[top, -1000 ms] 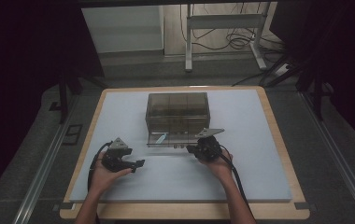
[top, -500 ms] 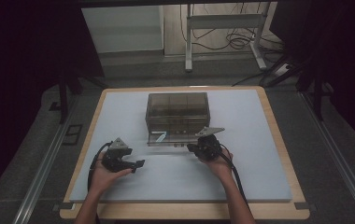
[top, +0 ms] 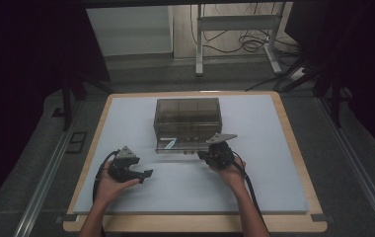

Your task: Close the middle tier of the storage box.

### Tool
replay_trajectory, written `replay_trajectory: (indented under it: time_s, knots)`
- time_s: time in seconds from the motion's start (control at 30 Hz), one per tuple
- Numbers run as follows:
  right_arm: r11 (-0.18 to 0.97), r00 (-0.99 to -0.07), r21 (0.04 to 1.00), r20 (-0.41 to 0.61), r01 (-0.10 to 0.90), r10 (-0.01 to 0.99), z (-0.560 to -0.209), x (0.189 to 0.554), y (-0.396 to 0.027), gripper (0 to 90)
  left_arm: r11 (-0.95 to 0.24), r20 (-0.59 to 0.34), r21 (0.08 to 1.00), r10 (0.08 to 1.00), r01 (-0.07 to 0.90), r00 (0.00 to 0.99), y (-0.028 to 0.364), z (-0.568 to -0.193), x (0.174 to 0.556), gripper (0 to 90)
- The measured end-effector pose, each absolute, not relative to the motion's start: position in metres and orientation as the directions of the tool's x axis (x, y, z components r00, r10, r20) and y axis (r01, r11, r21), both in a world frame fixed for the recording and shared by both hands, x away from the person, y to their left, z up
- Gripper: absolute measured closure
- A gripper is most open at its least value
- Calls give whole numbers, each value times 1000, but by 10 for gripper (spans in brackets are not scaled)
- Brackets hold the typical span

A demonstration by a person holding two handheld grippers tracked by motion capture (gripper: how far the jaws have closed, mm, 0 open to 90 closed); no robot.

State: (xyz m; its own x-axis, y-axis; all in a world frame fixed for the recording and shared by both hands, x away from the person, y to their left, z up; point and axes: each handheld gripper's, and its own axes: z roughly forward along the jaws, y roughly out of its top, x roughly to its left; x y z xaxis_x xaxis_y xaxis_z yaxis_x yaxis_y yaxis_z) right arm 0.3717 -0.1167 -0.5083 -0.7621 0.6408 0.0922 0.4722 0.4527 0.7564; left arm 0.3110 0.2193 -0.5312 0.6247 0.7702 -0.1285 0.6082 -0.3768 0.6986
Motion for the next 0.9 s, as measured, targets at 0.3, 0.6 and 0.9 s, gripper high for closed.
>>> replay_trajectory:
  time_s: [0.3, 0.6, 0.9]
  knots:
    - [448, -757, 758, 90, 473, 647, -508, 373, -116, 886, -393, -118, 693, 765, 604, 633, 218, -532, 311, 227]
    - [443, -752, 758, 92, 478, 652, -506, 377, -116, 886, -391, -118, 694, 766, 604, 632, 218, -532, 311, 225]
    - [439, -750, 762, 91, 477, 655, -505, 381, -116, 886, -379, -131, 692, 771, 614, 623, 220, -532, 312, 226]
